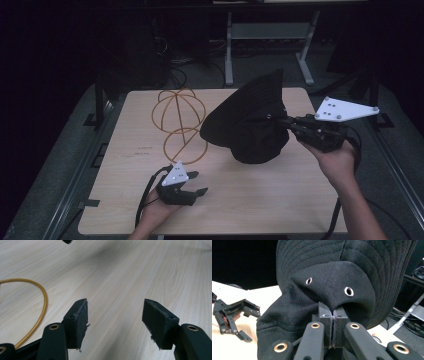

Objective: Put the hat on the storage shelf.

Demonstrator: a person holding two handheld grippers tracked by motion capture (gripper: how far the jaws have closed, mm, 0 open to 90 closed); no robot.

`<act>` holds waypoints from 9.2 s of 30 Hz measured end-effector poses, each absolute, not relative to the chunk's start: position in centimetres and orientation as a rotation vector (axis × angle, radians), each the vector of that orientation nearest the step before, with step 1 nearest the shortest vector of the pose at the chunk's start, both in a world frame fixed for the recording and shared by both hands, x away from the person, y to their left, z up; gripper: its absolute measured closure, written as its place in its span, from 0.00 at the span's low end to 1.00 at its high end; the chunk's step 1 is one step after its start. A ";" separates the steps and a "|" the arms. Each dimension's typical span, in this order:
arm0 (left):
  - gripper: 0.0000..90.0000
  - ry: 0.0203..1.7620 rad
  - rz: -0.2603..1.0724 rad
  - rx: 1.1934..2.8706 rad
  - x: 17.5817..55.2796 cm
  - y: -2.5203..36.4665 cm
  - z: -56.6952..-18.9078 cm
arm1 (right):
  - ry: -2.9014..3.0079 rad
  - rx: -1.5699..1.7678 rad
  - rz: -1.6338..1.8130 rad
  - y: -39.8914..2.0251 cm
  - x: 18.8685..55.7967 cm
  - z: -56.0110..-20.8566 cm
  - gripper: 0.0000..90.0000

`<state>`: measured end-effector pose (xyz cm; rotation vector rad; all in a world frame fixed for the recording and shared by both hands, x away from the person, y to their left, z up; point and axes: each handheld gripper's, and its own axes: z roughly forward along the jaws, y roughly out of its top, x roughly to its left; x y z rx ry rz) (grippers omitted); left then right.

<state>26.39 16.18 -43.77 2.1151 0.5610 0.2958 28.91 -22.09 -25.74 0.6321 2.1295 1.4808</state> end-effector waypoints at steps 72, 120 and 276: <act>0.39 0.357 0.245 2.187 25.6 12.4 -44.0 | 2.461 0.658 1.458 2.3 47.7 -19.1 0.97; 0.31 0.445 0.235 2.163 26.2 13.0 -44.2 | 2.513 0.788 1.567 -4.4 45.6 -24.5 0.34; 0.27 0.565 0.231 2.142 27.0 14.3 -44.8 | 2.458 1.260 1.436 -28.5 28.8 -44.5 0.20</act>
